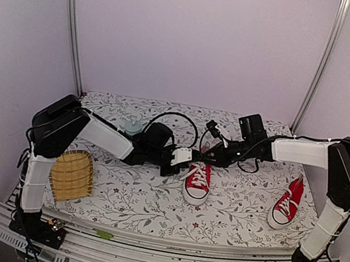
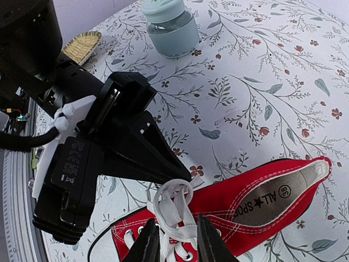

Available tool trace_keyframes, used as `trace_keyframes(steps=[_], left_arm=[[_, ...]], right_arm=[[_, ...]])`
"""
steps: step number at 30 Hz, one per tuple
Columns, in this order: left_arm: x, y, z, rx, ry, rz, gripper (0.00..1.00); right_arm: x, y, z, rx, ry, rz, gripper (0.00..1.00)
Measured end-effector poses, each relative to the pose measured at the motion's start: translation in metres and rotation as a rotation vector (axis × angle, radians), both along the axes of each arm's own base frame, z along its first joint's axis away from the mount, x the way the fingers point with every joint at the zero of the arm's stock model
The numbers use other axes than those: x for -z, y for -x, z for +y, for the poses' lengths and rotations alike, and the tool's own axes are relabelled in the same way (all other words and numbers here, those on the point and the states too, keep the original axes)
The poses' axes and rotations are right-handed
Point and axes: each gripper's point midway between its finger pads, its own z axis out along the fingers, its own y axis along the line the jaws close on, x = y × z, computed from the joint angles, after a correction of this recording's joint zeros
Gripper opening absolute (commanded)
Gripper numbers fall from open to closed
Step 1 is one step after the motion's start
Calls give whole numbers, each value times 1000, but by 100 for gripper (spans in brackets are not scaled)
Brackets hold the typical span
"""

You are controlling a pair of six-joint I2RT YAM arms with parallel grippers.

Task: Tie the shoes
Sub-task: Cross the half-tied shoelace with the shoelace loop.

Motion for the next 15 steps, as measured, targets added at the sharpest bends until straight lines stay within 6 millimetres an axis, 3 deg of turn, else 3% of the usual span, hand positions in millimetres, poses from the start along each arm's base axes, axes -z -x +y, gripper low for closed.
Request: trace_keyframes(steps=[8, 15], left_arm=[[-7, 1, -4, -5, 16, -10, 0], [-7, 5, -7, 6, 19, -5, 0]], right_arm=[[-1, 5, 6, -42, -34, 24, 33], [16, 5, 13, -72, -42, 70, 31]])
